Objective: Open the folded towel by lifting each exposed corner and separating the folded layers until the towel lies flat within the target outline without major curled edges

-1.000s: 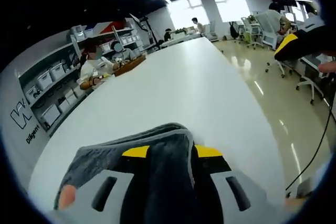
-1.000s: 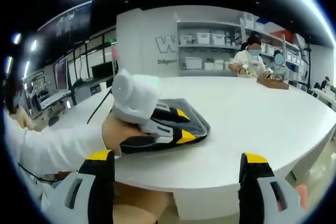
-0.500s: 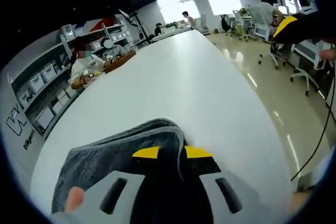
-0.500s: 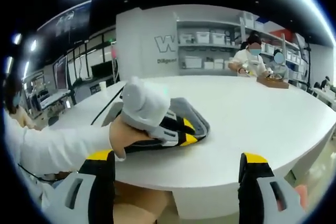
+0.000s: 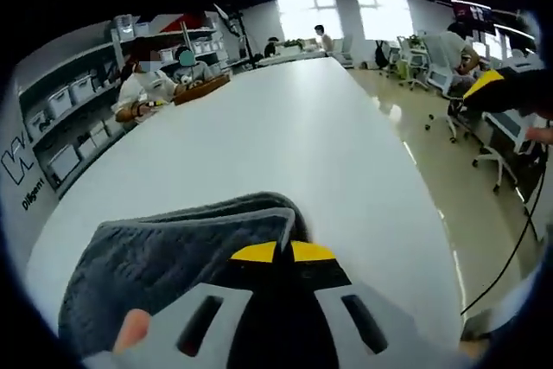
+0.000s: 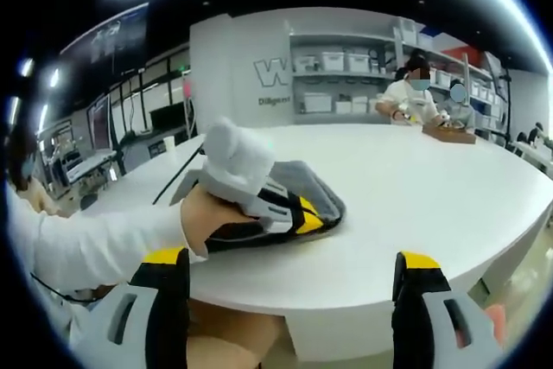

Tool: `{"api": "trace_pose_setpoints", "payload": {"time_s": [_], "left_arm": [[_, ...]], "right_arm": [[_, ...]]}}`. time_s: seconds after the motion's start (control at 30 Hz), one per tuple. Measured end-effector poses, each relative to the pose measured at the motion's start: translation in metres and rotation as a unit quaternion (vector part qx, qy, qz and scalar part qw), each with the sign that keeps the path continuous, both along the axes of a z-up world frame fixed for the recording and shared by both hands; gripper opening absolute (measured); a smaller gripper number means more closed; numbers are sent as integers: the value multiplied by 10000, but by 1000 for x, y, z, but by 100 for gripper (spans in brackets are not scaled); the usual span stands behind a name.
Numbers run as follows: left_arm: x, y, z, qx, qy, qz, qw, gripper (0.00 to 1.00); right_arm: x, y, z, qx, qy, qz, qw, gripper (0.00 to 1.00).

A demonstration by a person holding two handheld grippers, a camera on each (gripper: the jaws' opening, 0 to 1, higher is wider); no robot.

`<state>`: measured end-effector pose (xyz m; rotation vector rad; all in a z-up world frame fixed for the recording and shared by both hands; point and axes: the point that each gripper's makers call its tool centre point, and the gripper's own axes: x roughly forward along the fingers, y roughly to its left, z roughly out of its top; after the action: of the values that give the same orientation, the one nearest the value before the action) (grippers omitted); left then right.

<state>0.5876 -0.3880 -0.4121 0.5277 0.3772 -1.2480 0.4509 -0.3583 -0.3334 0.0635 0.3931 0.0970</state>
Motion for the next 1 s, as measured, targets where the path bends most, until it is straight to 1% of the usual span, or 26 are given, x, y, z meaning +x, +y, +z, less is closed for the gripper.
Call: {"api": "trace_pose_setpoints", "payload": {"time_s": [0.17,0.27,0.3,0.37,0.5,0.57,0.7,0.73,0.77,0.8,0.87,1.0], "left_arm": [[1,7,12,-319,336,168,9988,3],[-4,12,21,-641,742,184,9950,3],[-3,17,25,-732,809,239,9937,3],[1,25,30,-809,810,314,9929,3],[8,41,40,-1070,1011,486,9879,3],[12,51,45,-1158,1050,555,9861,3],[20,71,55,-1299,987,717,9840,3],[22,76,57,-1314,933,750,9841,3],[31,82,60,-1306,828,803,9847,3],[42,91,63,-1201,565,870,9873,3],[52,103,65,-1060,259,925,9897,3],[57,121,68,-1009,62,984,9900,3]], "right_arm": [[0,1,0,3,0,11,10000,98],[1,2,0,-3,3,34,10000,98],[1,2,0,6,11,43,10000,98],[2,2,0,-2,20,50,10000,98],[2,3,-1,-43,72,62,9999,97],[3,3,-1,-76,90,60,9999,97],[4,6,2,-110,35,93,9999,97],[5,7,3,-103,-3,98,9999,97],[5,8,4,-99,-31,107,9999,97],[5,9,4,-103,-33,119,9999,97],[6,11,2,-128,0,137,9998,97],[6,12,1,-123,23,127,9998,98]]}}
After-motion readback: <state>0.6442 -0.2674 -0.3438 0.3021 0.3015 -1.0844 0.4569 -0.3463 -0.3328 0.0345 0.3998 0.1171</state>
